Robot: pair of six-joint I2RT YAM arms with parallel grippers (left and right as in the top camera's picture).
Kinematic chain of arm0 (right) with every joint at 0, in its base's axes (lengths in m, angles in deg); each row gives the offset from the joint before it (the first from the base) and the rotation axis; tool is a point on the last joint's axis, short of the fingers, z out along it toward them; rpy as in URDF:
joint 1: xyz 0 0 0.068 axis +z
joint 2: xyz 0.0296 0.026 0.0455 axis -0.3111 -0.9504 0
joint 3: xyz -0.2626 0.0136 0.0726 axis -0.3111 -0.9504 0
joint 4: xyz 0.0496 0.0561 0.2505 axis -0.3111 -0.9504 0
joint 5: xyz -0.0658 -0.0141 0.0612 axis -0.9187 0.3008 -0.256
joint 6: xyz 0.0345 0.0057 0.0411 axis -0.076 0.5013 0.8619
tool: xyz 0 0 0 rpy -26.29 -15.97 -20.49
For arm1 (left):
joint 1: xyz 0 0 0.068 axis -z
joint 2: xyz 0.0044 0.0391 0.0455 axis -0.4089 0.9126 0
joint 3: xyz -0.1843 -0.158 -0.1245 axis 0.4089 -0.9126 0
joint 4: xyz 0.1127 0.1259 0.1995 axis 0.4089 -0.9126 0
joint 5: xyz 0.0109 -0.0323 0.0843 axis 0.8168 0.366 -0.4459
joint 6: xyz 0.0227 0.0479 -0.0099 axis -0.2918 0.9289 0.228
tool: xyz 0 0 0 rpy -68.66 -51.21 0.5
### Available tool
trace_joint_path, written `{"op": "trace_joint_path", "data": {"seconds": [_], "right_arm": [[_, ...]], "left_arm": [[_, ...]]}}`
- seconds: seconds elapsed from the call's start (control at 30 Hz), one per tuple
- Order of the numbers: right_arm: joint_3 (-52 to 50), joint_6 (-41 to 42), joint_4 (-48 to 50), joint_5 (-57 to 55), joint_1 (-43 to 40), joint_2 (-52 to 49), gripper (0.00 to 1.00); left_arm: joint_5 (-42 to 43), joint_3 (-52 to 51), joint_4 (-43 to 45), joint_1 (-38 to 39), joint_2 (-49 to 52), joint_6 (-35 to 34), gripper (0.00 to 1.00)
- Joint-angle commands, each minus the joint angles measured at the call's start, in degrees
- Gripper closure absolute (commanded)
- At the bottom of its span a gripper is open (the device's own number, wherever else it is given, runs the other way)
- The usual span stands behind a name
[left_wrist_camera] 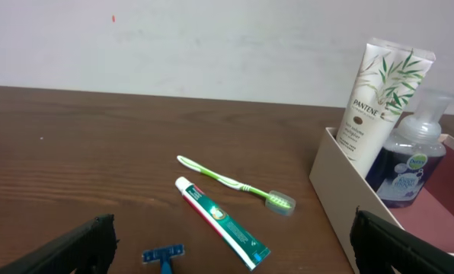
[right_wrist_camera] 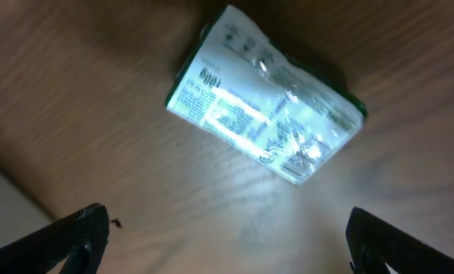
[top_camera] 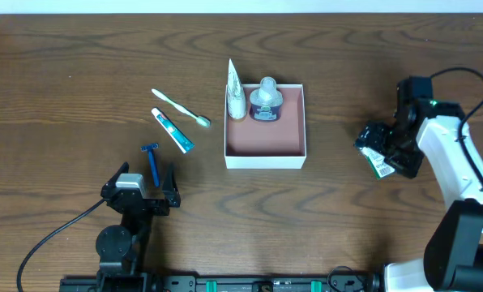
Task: Pack container
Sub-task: 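Move right gripper to the soap bar package and grasp it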
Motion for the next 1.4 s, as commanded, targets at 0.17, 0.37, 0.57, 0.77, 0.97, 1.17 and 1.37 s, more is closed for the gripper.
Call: {"op": "trace_joint_path", "data": {"seconds": [0.17,0.37,0.57,0.77,0.97,1.17,1.37], "right_arm": [[-7.3,3.0,11.5,-1.7,-0.6,-0.1,0.01],[-9.0,4.2,19.6,-2.0,-2.3,-0.1,0.01],[-10.5,7.0,23.2,-5.7,-3.0,-0.2,0.01],[-12.1,7.0,26.6,-5.8,-3.1,-0.3,0.01],[-12.7,7.0,27.8,-6.2,-3.1,-2.3,0.01],[-12.7,7.5,27.5,-4.9,-3.1,-6.3,0.01],[-12.7,7.8,27.4,-4.1,-3.1,-8.1,0.02]], "left_arm": [[1.2,-0.9,-2.0,-0.2,0.0,0.8,0.02],[1.2,-0.9,-2.0,-0.2,0.0,0.8,0.02],[1.2,-0.9,-2.0,-0.2,0.0,0.8,0.02],[1.2,-0.9,-2.0,-0.2,0.0,0.8,0.02],[1.2,-0.9,-2.0,-0.2,0.0,0.8,0.02],[1.2,-0.9,-2.0,-0.2,0.0,0.8,0.02],[1.2,-0.9,-2.0,-0.2,0.0,0.8,0.02]]}}
